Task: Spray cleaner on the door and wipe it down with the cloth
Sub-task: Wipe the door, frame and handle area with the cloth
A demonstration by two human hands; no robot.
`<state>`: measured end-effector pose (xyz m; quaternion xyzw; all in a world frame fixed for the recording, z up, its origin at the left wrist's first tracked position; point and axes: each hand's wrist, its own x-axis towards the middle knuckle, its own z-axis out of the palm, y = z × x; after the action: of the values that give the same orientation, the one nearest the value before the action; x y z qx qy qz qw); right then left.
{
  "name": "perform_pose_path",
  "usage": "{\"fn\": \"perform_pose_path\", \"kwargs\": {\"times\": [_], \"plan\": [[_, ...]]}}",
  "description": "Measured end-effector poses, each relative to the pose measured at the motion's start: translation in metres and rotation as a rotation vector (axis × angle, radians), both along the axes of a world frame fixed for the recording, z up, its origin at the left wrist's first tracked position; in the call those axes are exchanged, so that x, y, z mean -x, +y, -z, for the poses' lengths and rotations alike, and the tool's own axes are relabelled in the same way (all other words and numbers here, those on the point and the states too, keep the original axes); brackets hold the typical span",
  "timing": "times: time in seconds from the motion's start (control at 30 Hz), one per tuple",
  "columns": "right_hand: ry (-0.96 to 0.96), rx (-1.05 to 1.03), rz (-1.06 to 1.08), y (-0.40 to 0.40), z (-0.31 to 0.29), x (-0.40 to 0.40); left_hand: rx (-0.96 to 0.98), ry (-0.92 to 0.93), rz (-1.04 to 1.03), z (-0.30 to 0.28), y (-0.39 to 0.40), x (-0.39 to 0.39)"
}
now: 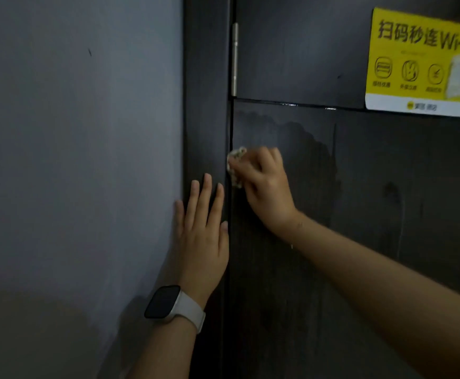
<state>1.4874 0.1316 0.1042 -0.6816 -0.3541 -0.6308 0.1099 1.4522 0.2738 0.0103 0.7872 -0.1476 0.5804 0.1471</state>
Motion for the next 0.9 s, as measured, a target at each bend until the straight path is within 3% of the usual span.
{"fn": "perform_pose_path", "kwargs": {"times": [0.3, 0.5, 0.63, 0.8, 0.9], "plan": [[0.138, 0.295, -0.104, -0.021, 0.201, 0.001, -0.030, 0.138, -0.178, 0.154, -0.003, 0.011], [0.283, 0.507, -0.105, -0.035, 0.323, 0.007, -0.146, 0.242, -0.231, 0.167, 0.011, 0.022], [0.291, 0.503, -0.125, -0.040, 0.290, 0.006, -0.142, 0.250, -0.210, 0.166, 0.009, 0.022], [0.123, 0.028, -0.039, -0.034, 0.162, 0.005, -0.092, 0.224, -0.180, 0.169, 0.003, 0.020], [0.102, -0.126, -0.070, -0.028, 0.159, -0.001, -0.085, 0.230, -0.222, 0.182, -0.002, 0.020]]}}
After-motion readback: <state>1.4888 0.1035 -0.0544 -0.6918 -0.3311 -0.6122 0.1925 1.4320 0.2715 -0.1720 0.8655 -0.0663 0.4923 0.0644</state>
